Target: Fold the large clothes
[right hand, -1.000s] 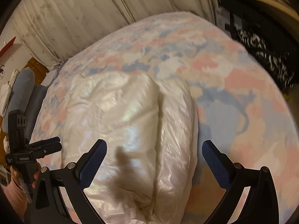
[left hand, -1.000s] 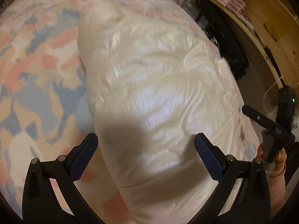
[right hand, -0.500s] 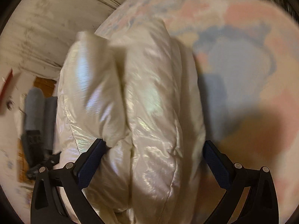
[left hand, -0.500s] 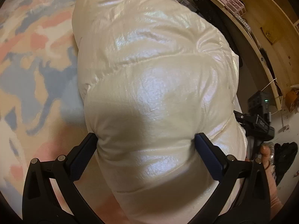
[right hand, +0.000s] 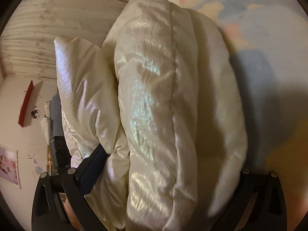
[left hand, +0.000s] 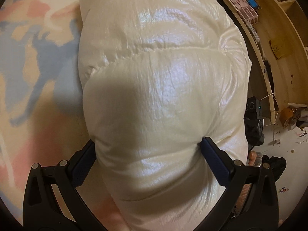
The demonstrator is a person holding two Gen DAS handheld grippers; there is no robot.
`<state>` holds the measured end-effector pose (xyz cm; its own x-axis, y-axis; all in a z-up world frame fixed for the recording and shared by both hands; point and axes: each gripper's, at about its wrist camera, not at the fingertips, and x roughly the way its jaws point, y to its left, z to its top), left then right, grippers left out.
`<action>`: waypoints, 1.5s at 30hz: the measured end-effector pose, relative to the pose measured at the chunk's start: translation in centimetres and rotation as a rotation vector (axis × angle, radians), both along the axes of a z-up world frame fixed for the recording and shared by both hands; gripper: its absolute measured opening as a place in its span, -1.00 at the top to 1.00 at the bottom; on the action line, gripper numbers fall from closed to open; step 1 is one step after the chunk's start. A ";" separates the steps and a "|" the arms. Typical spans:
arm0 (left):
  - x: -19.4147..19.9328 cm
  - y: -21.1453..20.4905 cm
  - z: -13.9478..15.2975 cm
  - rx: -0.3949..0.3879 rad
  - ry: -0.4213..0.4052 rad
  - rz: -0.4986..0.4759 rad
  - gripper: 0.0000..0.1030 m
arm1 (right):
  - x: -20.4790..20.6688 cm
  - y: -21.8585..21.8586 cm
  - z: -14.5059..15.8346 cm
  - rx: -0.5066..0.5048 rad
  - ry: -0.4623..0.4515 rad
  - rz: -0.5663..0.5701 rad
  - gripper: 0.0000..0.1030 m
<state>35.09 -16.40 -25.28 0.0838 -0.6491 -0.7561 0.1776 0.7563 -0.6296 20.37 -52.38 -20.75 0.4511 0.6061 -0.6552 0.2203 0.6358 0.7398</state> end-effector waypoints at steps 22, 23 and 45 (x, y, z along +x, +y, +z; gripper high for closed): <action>-6.4 3.4 10.4 0.067 -0.437 -0.097 -0.62 | -4.3 4.9 13.3 -0.178 -0.363 0.073 -0.25; -6.6 4.4 11.1 0.064 -0.449 -0.092 -0.62 | -4.4 5.2 14.2 -0.183 -0.377 0.077 -0.25; 5.7 36.7 21.2 0.227 -0.559 0.095 -0.62 | 17.5 24.6 15.7 -0.082 -0.514 0.239 -0.25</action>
